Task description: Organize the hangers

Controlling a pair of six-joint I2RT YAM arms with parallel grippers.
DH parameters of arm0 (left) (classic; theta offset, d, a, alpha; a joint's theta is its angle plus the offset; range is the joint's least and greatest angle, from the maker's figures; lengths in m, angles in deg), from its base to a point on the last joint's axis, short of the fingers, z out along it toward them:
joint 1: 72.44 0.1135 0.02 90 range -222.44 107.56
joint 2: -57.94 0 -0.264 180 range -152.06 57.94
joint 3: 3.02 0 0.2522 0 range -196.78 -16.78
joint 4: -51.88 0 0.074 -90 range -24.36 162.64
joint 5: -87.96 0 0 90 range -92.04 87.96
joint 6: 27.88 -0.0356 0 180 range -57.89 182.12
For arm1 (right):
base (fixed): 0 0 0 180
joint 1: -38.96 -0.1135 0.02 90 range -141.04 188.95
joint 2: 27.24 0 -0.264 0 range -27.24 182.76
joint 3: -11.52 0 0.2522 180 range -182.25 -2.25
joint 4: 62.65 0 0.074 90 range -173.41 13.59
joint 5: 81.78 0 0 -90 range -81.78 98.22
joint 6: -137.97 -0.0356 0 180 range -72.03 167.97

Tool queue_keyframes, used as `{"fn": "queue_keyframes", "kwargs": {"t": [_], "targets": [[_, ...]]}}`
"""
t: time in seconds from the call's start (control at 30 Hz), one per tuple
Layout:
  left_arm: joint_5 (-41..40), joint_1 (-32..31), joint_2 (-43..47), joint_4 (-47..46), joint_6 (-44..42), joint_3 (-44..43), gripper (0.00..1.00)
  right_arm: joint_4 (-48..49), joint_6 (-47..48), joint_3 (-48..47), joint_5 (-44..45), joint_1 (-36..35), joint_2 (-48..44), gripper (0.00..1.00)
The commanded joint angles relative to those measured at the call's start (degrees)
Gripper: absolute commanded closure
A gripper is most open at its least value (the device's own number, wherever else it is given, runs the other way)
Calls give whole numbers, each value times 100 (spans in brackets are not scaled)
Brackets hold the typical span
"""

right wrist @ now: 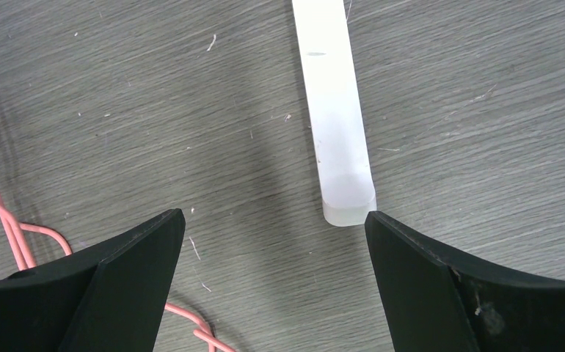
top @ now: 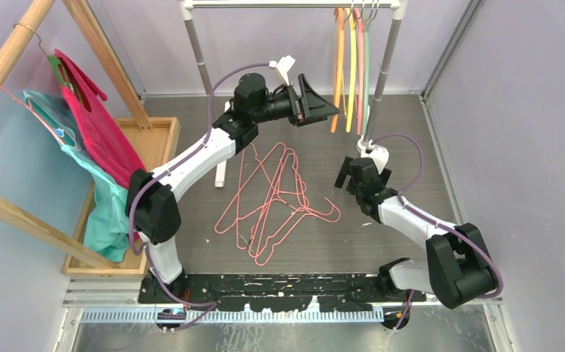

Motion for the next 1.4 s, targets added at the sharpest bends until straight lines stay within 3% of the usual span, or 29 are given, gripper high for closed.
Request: {"fn": "queue_keyframes", "kwargs": {"t": [0.0, 0.2, 0.37, 0.47, 0.6, 0.8, 0.9, 1.13, 1.37], "targets": [[573, 295, 700, -434, -333, 771, 2, 104, 4, -163, 113, 25, -92, 0], [988, 597, 1153, -1094, -440, 1940, 2, 125, -14, -142, 38, 24, -51, 0], [742, 594, 1585, 219, -1872, 2496, 2, 135, -23, -109, 1, 22, -43, 0], [-234, 425, 2003, 1332, -2968, 3019, 1, 151, -15, -82, 21, 24, -32, 0], [-2501, -190, 2386, 2567, -3907, 3535, 11, 194, -2, -89, 14, 24, 83, 0], [-3250, -548, 2589, 2482, -3861, 4476, 39, 182, -14, -130, -28, 10, 172, 0], [-3511, -830, 2458, 2551, -3936, 4553, 47, 170, -23, -99, -10, 15, 125, 0], [-4019, -1661, 2025, 2409, -3946, 4312, 48, 163, -23, -106, 0, 15, 143, 0], [-4133, -1999, 1601, 2132, -3861, 4240, 48, 192, 4, -112, 47, 13, 223, 0]]}}
